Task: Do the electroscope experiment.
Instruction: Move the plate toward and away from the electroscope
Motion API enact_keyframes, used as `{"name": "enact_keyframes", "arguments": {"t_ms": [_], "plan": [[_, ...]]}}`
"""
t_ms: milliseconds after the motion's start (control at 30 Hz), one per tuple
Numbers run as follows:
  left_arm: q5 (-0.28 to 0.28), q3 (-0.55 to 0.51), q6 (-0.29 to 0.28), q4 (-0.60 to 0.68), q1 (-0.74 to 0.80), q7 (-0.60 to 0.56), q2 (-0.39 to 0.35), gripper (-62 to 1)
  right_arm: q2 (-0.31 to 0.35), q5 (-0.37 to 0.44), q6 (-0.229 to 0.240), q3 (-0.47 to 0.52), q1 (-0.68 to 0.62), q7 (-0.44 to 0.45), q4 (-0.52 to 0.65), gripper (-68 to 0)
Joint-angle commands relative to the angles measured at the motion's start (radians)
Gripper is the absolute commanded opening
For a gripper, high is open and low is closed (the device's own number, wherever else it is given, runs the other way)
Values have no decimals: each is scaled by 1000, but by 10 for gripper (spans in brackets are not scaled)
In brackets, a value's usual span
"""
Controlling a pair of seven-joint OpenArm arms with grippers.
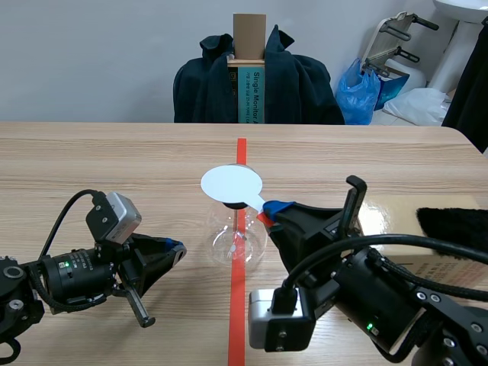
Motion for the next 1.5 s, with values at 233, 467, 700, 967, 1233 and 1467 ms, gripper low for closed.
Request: {"name": "enact_keyframes", "arguments": {"t_ms": [233,467,700,967,1233,1467], "plan": [[-10,-7,-1,20,-5,-14,5,-578,5,4,-11,1,27,-29,15,-667],[-10,-7,10,20,-5,-14,4,-578,5,9,-11,1,58,-141,15,-667],[-10,-7,14,20,-5,-3,4,-578,5,16,-11,1,58,-281,15,-667],[-10,-7,14,20,-5,-3,4,-578,5,16,-11,1,58,-369,15,-667],[-10,-7,14,20,-5,-3,4,-578,6,11,15,1,58,-306,15,-667],[-10,-7,14,20,-5,-3,4,-578,5,-13,15,1,58,-175,15,-667]]}}
